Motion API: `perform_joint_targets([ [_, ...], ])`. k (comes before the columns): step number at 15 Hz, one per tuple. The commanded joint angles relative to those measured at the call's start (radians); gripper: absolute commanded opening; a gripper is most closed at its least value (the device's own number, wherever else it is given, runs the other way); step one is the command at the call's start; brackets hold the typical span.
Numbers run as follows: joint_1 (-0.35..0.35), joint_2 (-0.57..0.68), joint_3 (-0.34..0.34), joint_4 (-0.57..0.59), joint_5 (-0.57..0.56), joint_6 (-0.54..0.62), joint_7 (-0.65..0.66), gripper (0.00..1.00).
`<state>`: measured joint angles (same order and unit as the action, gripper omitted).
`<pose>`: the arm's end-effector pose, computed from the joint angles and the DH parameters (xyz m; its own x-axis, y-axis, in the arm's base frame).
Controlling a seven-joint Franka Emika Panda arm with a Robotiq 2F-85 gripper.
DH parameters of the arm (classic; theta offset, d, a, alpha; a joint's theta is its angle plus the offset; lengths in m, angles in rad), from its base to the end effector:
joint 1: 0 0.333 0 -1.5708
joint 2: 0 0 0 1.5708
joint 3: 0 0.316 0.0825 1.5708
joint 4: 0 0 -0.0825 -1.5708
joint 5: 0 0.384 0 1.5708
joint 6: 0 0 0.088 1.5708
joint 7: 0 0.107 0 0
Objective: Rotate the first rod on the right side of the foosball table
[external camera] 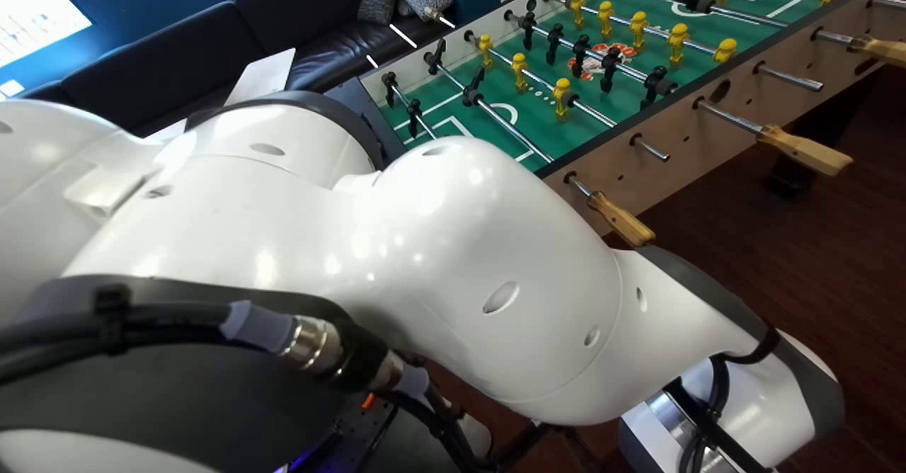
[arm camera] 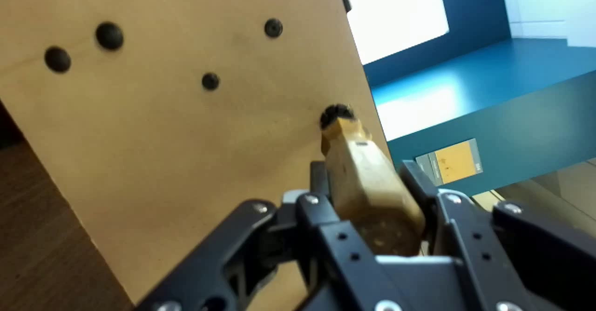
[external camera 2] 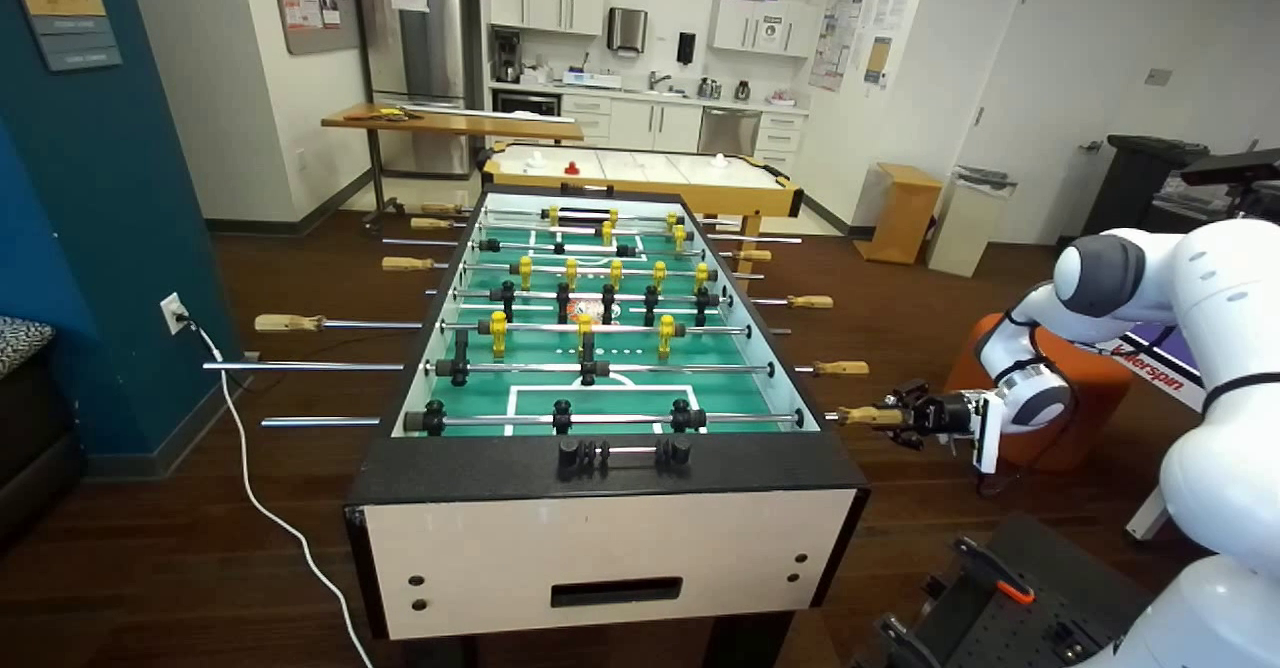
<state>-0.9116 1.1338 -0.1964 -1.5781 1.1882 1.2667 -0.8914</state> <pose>0.3430 -0.4172 -0.0019 0.8035 -0.4850 -0.3453 -0.3163 0.1437 -0.9377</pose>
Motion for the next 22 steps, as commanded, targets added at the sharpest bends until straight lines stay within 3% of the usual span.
perform_joint_targets([
  [1, -0.023, 0.001, 0.007, 0.016, -0.040, -0.152, 0.123, 0.18],
  [2, -0.023, -0.003, 0.006, 0.001, -0.052, -0.185, 0.142, 0.18],
  [3, -0.008, 0.014, -0.005, 0.004, -0.028, -0.114, 0.075, 0.18],
  [4, -0.010, 0.016, -0.006, 0.006, -0.028, -0.127, 0.077, 0.43],
  [10, -0.009, 0.020, -0.006, 0.006, -0.028, -0.125, 0.074, 0.43],
  [11, -0.011, 0.022, -0.005, 0.010, -0.032, -0.134, 0.079, 0.18],
  [18, -0.007, 0.006, -0.013, -0.007, -0.016, -0.100, 0.048, 0.18],
  [19, -0.004, 0.002, -0.017, -0.012, -0.013, -0.090, 0.043, 0.64],
  [22, -0.003, 0.002, -0.020, -0.012, -0.016, -0.078, 0.031, 0.83],
])
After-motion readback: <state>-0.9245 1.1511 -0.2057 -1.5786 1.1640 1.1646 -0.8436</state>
